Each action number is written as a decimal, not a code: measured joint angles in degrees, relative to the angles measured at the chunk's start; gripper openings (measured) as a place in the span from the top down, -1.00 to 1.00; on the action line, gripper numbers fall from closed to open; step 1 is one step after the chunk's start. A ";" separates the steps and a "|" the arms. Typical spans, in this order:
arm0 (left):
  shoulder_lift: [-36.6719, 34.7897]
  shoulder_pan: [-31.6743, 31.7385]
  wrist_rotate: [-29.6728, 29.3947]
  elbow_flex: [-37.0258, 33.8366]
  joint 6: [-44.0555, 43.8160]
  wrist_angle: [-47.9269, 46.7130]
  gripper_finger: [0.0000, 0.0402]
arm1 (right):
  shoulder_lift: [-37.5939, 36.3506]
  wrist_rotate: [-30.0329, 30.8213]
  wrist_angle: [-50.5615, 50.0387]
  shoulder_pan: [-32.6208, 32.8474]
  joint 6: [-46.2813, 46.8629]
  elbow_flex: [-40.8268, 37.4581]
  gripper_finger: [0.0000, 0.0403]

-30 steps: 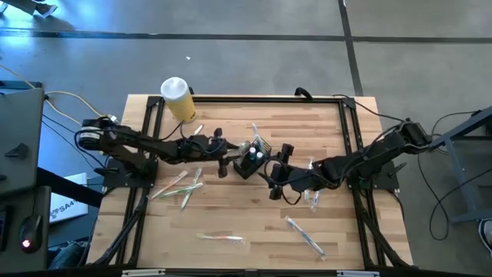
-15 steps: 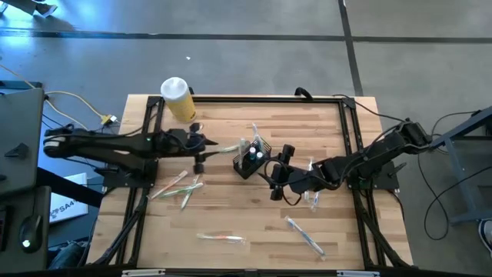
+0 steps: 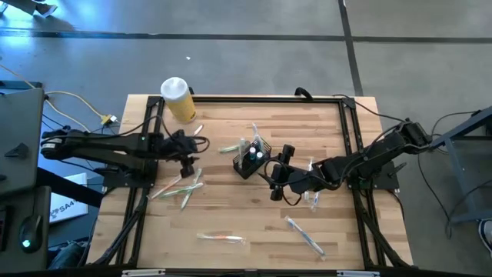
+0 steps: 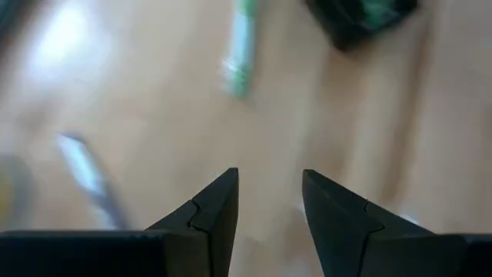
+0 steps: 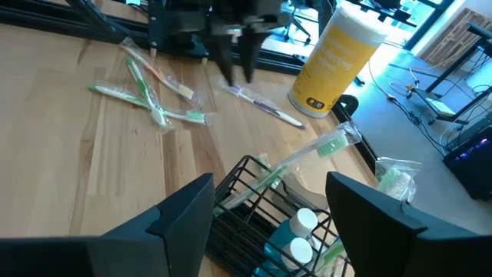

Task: Pick & Place toothbrushing station
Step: Put the orange toothbrush into the wire organizer

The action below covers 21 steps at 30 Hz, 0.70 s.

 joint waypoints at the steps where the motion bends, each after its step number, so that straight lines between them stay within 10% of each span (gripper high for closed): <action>1: 0.34 0.02 3.38 0.04 -0.79 -1.24 0.30 | 0.00 -0.04 -0.06 0.00 0.00 0.00 -0.20; 6: 1.42 -0.04 15.76 0.05 -6.53 -9.18 0.30 | 0.00 -0.11 -0.15 0.00 0.00 0.00 -0.20; 21: 5.74 0.00 14.35 0.02 -23.18 -19.79 0.30 | 0.00 -0.07 -0.86 0.00 0.87 0.00 -0.20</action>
